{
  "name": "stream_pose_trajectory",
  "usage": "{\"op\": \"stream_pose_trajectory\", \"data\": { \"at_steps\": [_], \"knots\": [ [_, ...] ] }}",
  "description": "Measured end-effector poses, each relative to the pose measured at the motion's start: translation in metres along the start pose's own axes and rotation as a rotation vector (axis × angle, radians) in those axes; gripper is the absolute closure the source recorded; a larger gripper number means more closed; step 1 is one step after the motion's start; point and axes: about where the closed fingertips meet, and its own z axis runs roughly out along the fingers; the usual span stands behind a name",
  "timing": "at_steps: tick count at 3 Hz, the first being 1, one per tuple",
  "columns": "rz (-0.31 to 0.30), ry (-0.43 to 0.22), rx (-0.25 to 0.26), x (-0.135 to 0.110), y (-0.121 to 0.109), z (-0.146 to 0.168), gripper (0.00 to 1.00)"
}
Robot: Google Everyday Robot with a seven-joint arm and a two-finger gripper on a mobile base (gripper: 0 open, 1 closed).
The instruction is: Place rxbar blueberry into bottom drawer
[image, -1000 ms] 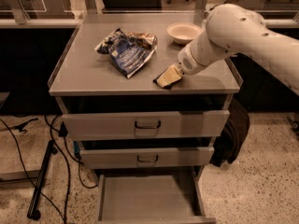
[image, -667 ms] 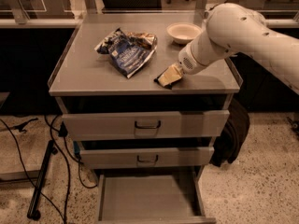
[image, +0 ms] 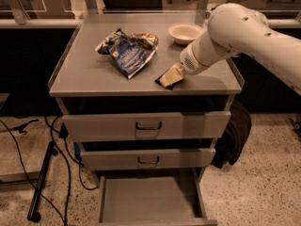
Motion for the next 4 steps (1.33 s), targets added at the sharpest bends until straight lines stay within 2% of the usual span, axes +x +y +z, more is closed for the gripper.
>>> {"op": "stream_pose_trajectory", "data": {
  "at_steps": [1,2,3,4],
  "knots": [
    [0.0,0.0,0.0,0.0,0.0,0.0,1.0],
    [-0.027,-0.009,-0.006,-0.001,0.002,-0.007,1.0],
    [-0.089,-0.032,-0.019,-0.004,0.009,-0.03,1.0],
    [-0.168,-0.078,-0.076,-0.001,0.021,-0.064,1.0]
  ]
}}
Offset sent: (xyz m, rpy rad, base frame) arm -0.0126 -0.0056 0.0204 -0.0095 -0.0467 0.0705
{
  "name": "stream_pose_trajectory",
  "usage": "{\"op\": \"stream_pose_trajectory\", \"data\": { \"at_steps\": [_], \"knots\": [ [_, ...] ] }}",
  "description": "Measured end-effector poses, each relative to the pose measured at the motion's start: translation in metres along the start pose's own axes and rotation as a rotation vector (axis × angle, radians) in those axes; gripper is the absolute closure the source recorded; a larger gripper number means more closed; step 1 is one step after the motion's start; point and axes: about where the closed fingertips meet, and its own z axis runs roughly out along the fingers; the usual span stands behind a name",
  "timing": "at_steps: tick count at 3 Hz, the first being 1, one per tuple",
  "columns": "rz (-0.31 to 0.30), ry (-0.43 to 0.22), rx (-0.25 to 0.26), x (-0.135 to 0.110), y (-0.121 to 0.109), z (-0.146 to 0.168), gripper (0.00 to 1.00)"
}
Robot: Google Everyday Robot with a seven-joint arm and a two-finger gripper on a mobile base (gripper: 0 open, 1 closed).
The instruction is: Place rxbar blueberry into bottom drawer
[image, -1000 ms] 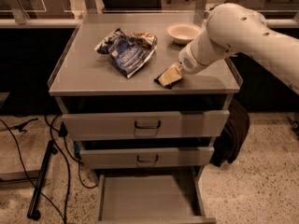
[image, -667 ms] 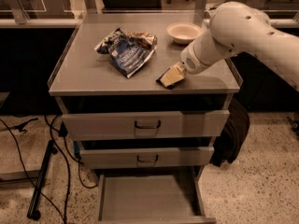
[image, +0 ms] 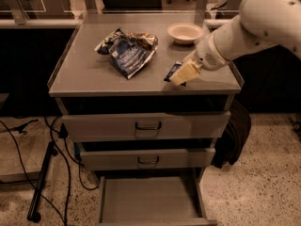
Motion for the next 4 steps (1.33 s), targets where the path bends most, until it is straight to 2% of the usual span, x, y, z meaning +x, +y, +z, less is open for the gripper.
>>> {"op": "stream_pose_trajectory", "data": {
  "at_steps": [1,2,3,4],
  "knots": [
    [-0.086,-0.044,-0.082,0.009,0.024,-0.04,1.0],
    [-0.115,-0.044,-0.103,0.013,0.03,-0.043,1.0],
    [-0.118,-0.04,-0.105,0.016,0.033,-0.045,1.0],
    [-0.114,-0.013,-0.112,0.037,0.047,-0.055,1.0]
  ]
}}
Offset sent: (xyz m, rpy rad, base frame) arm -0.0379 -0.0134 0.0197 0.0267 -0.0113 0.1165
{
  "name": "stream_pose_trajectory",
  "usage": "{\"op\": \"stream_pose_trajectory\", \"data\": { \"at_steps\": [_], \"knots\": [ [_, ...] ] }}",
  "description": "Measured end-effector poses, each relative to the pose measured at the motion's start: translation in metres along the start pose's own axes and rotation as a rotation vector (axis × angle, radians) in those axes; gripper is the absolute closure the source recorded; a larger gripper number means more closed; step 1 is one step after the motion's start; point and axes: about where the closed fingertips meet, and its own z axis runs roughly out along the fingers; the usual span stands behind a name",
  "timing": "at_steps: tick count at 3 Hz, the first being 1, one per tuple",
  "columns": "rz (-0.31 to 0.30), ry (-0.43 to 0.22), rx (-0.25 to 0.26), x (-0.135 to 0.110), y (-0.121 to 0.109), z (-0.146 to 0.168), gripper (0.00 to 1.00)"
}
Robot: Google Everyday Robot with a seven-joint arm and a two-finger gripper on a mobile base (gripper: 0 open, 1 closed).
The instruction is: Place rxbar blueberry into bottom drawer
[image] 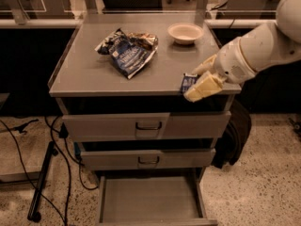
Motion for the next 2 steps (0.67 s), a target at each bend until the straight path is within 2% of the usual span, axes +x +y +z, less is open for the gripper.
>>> {"op": "stream_pose_trajectory", "data": {
  "at_steps": [1,2],
  "knots": [
    [0.017,-0.004,-0.018,0.028,0.02,0.01,1.0],
    [0.037,-0.038,-0.052,0.056,0.041,0.038,1.0]
  ]
}}
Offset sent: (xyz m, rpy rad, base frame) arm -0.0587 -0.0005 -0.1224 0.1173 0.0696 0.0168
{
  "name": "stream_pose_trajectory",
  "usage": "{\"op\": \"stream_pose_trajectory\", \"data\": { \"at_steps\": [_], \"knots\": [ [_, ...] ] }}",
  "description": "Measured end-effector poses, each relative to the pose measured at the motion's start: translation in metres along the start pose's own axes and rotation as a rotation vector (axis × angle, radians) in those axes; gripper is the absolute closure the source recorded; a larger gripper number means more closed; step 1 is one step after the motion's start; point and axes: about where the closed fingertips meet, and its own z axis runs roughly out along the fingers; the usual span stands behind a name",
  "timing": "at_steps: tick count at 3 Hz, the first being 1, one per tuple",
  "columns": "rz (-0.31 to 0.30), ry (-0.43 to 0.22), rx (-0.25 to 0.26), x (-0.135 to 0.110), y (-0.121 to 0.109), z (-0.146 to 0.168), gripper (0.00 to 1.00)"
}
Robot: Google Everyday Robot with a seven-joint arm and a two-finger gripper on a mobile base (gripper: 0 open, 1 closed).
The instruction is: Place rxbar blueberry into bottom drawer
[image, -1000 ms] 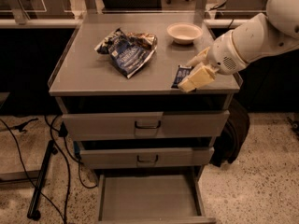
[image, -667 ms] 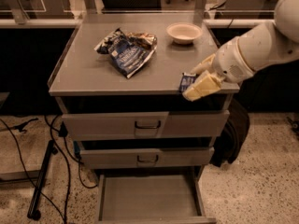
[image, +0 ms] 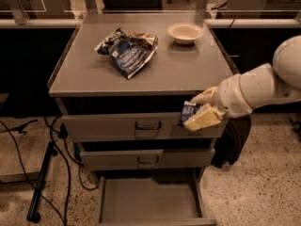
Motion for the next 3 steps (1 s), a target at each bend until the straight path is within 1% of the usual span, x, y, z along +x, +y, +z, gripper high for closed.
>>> {"op": "stream_pose_trajectory", "data": {
  "at_steps": [1,2,3],
  "knots": [
    [0.011,-0.039,-0.044,0.033,0.019,0.039,1.0],
    [0.011,-0.039,-0.044,0.033,0.019,0.039,1.0],
    [-0.022,-0.024,-0.03,0.061,0.026,0.063,1.0]
  ]
}}
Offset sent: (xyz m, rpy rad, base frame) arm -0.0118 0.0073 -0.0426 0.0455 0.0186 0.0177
